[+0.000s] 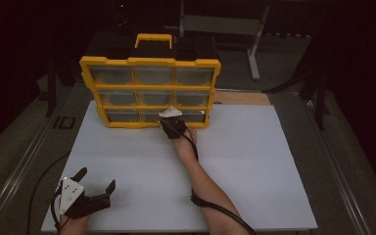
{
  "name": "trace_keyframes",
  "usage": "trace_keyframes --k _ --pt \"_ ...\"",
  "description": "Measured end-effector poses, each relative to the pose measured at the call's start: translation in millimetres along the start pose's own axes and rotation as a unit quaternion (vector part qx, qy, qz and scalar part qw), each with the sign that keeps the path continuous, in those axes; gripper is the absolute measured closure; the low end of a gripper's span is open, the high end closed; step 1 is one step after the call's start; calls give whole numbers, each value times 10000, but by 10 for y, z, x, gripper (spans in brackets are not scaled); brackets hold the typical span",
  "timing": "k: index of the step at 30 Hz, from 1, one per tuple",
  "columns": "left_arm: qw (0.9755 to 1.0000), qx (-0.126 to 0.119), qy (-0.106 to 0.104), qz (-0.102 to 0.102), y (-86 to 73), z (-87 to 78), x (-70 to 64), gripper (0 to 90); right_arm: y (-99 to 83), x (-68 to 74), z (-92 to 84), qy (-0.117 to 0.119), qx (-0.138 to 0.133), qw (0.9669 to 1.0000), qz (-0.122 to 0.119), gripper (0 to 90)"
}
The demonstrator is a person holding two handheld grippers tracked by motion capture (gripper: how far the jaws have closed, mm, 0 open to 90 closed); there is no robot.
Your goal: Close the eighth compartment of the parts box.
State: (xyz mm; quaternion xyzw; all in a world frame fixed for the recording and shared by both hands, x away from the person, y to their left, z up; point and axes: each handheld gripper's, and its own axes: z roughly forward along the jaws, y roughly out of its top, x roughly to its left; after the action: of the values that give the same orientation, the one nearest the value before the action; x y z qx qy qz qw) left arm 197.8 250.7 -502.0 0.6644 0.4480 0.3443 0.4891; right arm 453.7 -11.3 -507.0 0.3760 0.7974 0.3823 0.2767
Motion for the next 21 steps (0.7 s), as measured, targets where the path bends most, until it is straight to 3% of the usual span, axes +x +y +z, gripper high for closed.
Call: trace_keyframes --k 13,21 --pt "10000 2 -22 -26 -1 7 1 0 13 21 14 -47 39 10000 -48 900" --pt "10000 8 -34 -19 -2 11 2 0 34 42 27 37 211 9996 185 875"
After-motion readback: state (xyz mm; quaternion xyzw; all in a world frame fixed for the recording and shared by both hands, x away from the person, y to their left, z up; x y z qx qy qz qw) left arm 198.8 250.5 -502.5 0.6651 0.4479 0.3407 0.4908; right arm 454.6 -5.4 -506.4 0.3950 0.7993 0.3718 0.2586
